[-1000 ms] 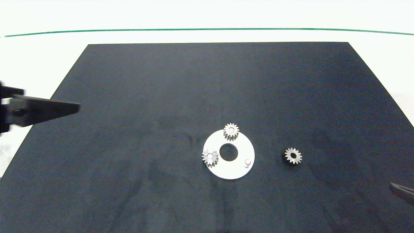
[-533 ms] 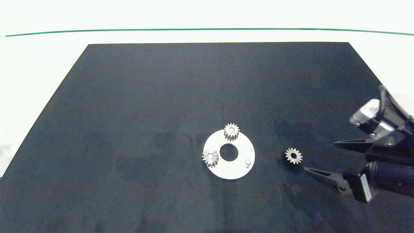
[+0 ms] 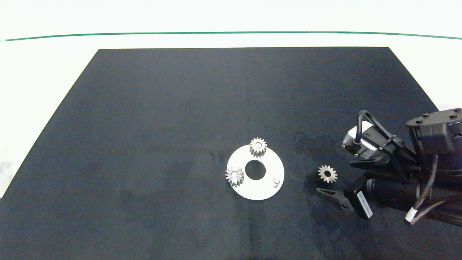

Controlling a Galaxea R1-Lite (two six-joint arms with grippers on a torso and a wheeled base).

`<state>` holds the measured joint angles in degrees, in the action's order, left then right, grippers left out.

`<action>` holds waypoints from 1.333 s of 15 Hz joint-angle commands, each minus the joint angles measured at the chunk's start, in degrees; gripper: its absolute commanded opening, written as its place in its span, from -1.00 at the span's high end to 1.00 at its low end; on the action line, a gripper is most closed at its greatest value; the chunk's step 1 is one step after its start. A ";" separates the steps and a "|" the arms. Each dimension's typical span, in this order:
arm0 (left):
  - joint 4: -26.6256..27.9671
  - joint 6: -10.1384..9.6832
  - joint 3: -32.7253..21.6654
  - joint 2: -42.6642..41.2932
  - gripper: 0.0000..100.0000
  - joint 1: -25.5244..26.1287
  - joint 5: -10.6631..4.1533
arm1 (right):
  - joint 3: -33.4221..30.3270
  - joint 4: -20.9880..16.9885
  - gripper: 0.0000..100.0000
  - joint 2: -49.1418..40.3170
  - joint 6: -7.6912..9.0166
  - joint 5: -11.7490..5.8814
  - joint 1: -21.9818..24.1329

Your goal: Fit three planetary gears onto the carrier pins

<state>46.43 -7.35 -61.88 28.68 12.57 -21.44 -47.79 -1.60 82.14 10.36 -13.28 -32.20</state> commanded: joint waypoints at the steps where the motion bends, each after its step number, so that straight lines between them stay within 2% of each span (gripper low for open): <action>1: 0.24 -0.03 -0.17 -0.65 -1.00 0.09 -0.18 | -2.84 -0.51 -1.00 2.85 0.10 -0.87 0.12; 10: 0.15 -0.03 -1.05 -0.30 -1.00 0.53 -0.18 | -5.39 -0.07 -1.00 10.06 -0.78 -0.87 3.46; 12: 0.15 -0.03 -1.84 0.06 -1.00 0.53 -0.18 | -5.30 -0.42 -1.00 9.97 -2.80 -0.87 3.63; 20: 0.24 -0.03 -2.19 0.41 -1.00 0.44 -0.18 | -4.60 -0.51 -0.71 10.14 -4.12 -0.87 3.54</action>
<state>46.41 -7.33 -63.96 28.71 12.97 -21.47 -52.37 -2.11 92.39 6.19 -14.06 -28.61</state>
